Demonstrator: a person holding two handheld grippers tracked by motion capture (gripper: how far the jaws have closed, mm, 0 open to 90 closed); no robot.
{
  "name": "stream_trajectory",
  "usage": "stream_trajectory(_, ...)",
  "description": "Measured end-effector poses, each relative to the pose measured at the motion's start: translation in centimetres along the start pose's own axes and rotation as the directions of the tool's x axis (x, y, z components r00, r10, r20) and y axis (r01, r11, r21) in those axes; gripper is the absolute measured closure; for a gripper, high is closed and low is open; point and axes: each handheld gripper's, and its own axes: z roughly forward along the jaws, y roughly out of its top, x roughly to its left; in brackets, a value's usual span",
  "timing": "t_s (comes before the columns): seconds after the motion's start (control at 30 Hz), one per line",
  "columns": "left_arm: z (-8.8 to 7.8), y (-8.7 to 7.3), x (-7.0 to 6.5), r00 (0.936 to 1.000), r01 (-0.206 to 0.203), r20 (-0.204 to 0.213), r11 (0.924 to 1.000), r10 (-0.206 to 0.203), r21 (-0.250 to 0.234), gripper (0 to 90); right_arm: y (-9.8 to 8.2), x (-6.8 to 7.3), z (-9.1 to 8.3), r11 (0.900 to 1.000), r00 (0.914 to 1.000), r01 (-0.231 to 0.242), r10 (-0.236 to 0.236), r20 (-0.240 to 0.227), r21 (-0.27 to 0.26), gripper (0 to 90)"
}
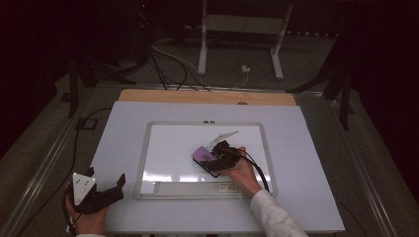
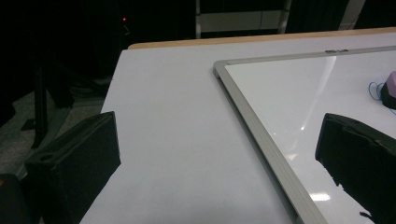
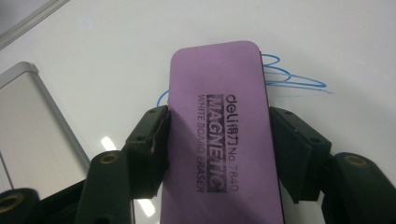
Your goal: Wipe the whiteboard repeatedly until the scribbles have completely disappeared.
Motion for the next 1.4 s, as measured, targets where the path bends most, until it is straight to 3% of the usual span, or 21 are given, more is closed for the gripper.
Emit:
stream_trajectory(0.17, 0.0, 0.0, 0.0, 1.0, 0.001, 0.0, 1.0, -0.001, -0.001, 0.7, 0.0, -1.2, -0.4, 0.999, 0.9975, -0.052, 0.052, 0.048, -0.007, 41.3)
stream_trajectory(0.2, 0.0, 0.0, 0.0, 1.0, 0.001, 0.0, 1.0, -0.001, 0.0, 0.7, -0.1, -2.1, -0.7, 0.996, 0.9929, -0.085, 0.086, 0.081, -0.018, 41.3)
stream_trajectory(0.23, 0.0, 0.0, 0.0, 1.0, 0.001, 0.0, 1.0, -0.001, -0.001, 0.7, -0.1, -2.1, -0.7, 0.996, 0.9929, -0.085, 0.086, 0.081, -0.018, 41.3)
stream_trajectory(0.33, 0.0, 0.0, 0.0, 1.0, 0.0, 0.0, 1.0, 0.0, 0.0, 0.7, -0.3, -3.4, -1.1, 0.989, 0.9806, -0.143, 0.147, 0.13, -0.04, 41.3)
stream_trajectory(0.43, 0.0, 0.0, 0.0, 1.0, 0.0, 0.001, 1.0, 0.0, 0.0, 0.7, -0.3, -3.7, -1.2, 0.984, 0.9721, -0.173, 0.178, 0.153, -0.047, 41.3)
stream_trajectory(0.5, 0.0, 0.0, 0.0, 1.0, -0.001, 0.001, 1.0, 0.001, 0.002, 0.7, -0.3, -3.2, -1.2, 0.987, 0.974, -0.156, 0.16, 0.16, -0.04, 41.3)
stream_trajectory(0.63, 0.1, 0.0, -0.1, 1.0, 0.0, 0.0, 1.0, 0.0, 0.002, 0.7, -0.2, -1.6, -0.7, 0.994, 0.9901, -0.107, 0.108, 0.09, -0.012, 41.4)
stream_trajectory(0.77, 0.1, 0.0, -0.1, 1.0, -0.001, 0.001, 1.0, 0.001, 0.003, 0.7, -0.1, 0.3, -0.3, 0.999, 0.9988, -0.04, 0.04, 0.028, 0.014, 41.3)
stream_trajectory(0.87, 0.1, 0.0, -0.1, 1.0, -0.001, 0.0, 1.0, 0.001, 0.004, 0.7, -0.1, 1.5, 0.0, 0.999, 0.9996, 0.019, -0.018, -0.023, 0.031, 41.3)
stream_trajectory(0.93, 0.1, 0.0, -0.1, 1.0, -0.001, 0.001, 1.0, 0.001, 0.002, 0.7, 0.0, 2.0, 0.1, 0.997, 0.9979, 0.063, -0.062, -0.018, 0.035, 41.3)
stream_trajectory(1.03, 0.0, 0.0, 0.0, 1.0, -0.001, 0.001, 1.0, 0.001, 0.002, 0.7, 0.1, 1.7, 0.1, 0.998, 0.9982, 0.048, -0.047, -0.036, 0.039, 41.3)
stream_trajectory(1.07, 0.0, 0.0, 0.0, 1.0, -0.001, 0.001, 1.0, 0.001, 0.002, 0.7, 0.1, 1.4, 0.1, 0.999, 0.9989, 0.036, -0.035, -0.032, 0.034, 41.4)
stream_trajectory(1.1, 0.0, 0.0, 0.0, 1.0, 0.0, -0.001, 1.0, 0.0, 0.003, 0.7, 0.2, 1.0, 0.0, 0.999, 0.9997, 0.02, -0.021, 0.014, 0.027, 41.4)
stream_trajectory(1.13, 0.0, 0.0, 0.0, 1.0, 0.001, -0.001, 1.0, -0.001, 0.003, 0.7, 0.2, 1.0, 0.0, 0.999, 0.9997, 0.02, -0.021, 0.014, 0.027, 41.4)
stream_trajectory(1.17, 0.0, 0.0, 0.0, 1.0, 0.0, -0.001, 1.0, 0.0, 0.002, 0.7, 0.3, 0.4, -0.1, 1.0, 0.9975, -0.001, -0.001, 0.071, 0.017, 41.4)
stream_trajectory(1.3, 0.0, 0.0, 0.0, 1.0, 0.0, 0.0, 1.0, 0.0, 0.003, 0.7, 0.3, -0.4, -0.3, 0.999, 0.9927, -0.044, 0.043, 0.113, 0.005, 41.4)
stream_trajectory(1.37, 0.1, 0.0, 0.0, 1.0, 0.0, 0.001, 1.0, 0.0, 0.003, 0.7, 0.3, -0.2, -0.3, 0.999, 0.9919, -0.038, 0.037, 0.121, 0.007, 41.4)
stream_trajectory(1.4, 0.1, 0.0, 0.0, 1.0, -0.001, 0.0, 1.0, 0.001, 0.002, 0.7, 0.4, 0.2, -0.3, 1.0, 0.9903, -0.014, 0.012, 0.138, 0.013, 41.4)
